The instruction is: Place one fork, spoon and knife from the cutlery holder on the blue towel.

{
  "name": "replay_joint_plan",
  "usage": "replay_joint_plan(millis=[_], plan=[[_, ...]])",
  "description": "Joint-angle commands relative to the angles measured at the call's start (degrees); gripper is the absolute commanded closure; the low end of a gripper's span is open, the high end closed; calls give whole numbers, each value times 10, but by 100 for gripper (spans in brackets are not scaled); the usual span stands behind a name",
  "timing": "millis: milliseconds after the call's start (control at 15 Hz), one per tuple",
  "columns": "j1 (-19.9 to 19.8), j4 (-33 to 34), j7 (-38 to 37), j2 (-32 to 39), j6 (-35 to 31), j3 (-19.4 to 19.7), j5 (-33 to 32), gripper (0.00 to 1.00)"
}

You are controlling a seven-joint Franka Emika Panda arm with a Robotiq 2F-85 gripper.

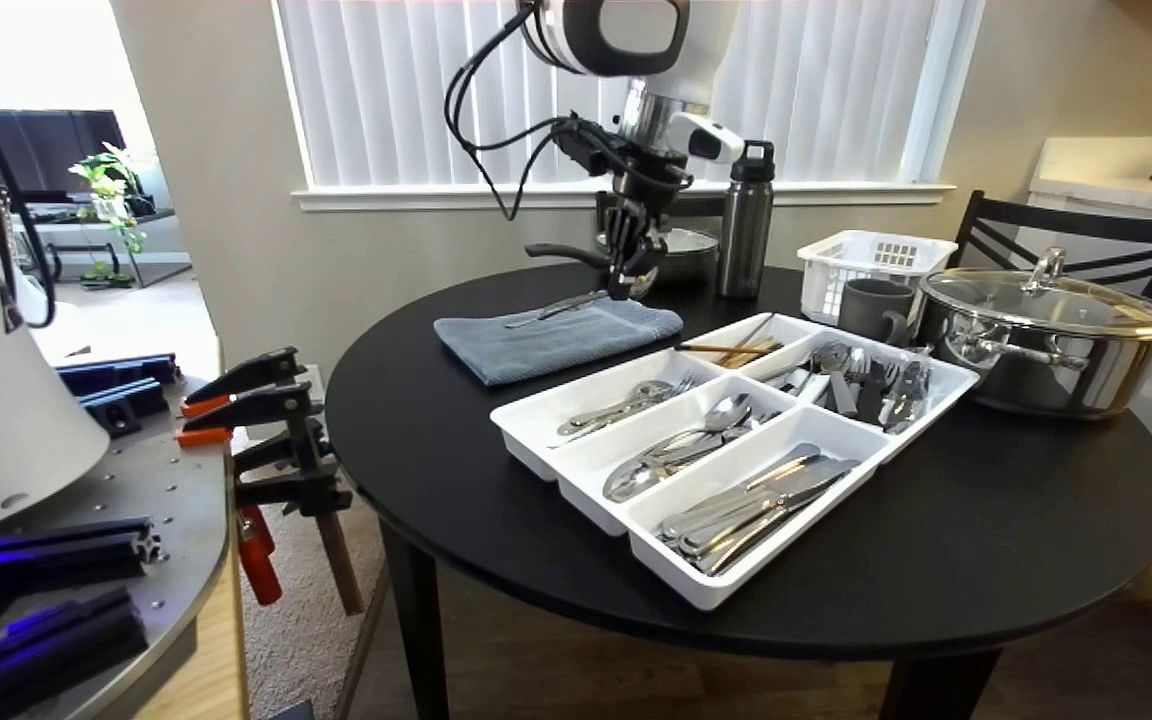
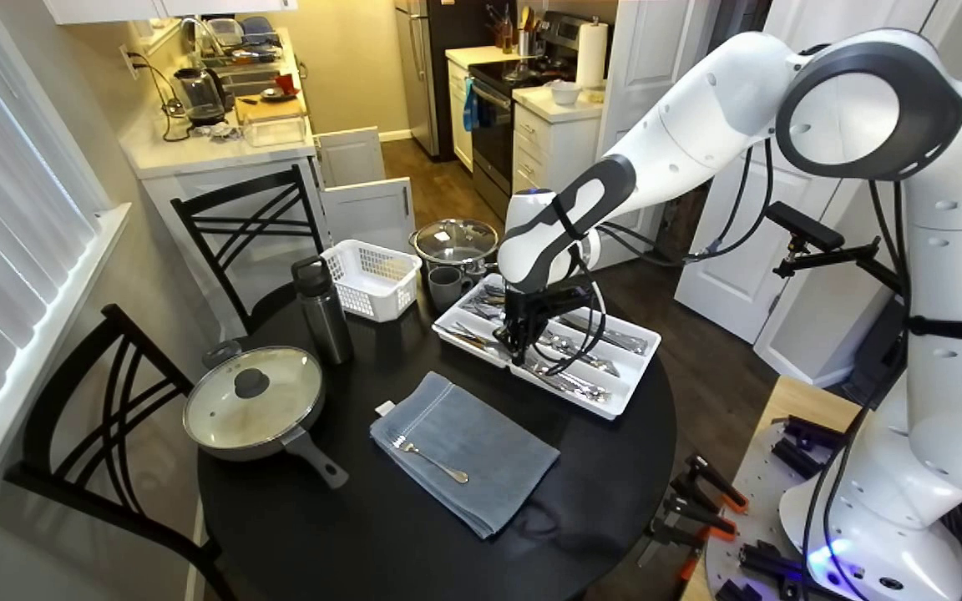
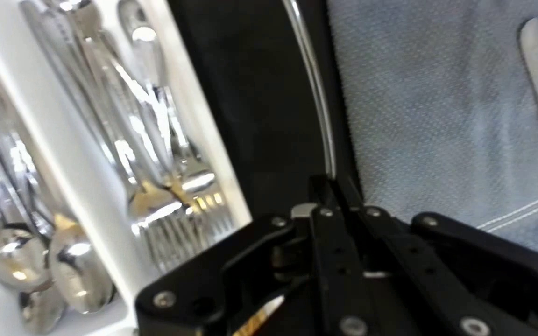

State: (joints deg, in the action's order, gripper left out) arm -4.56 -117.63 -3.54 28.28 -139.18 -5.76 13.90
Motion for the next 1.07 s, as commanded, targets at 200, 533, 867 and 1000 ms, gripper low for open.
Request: replay_joint_plan(millis=[200, 533, 867, 1000], plan=[[23, 49, 35, 57, -4, -43, 57, 99], [22, 120, 49, 132, -8, -67, 84, 99], [16, 170, 55, 182, -6, -84, 107, 99], [15, 183, 56, 194, -5, -88, 110, 99]])
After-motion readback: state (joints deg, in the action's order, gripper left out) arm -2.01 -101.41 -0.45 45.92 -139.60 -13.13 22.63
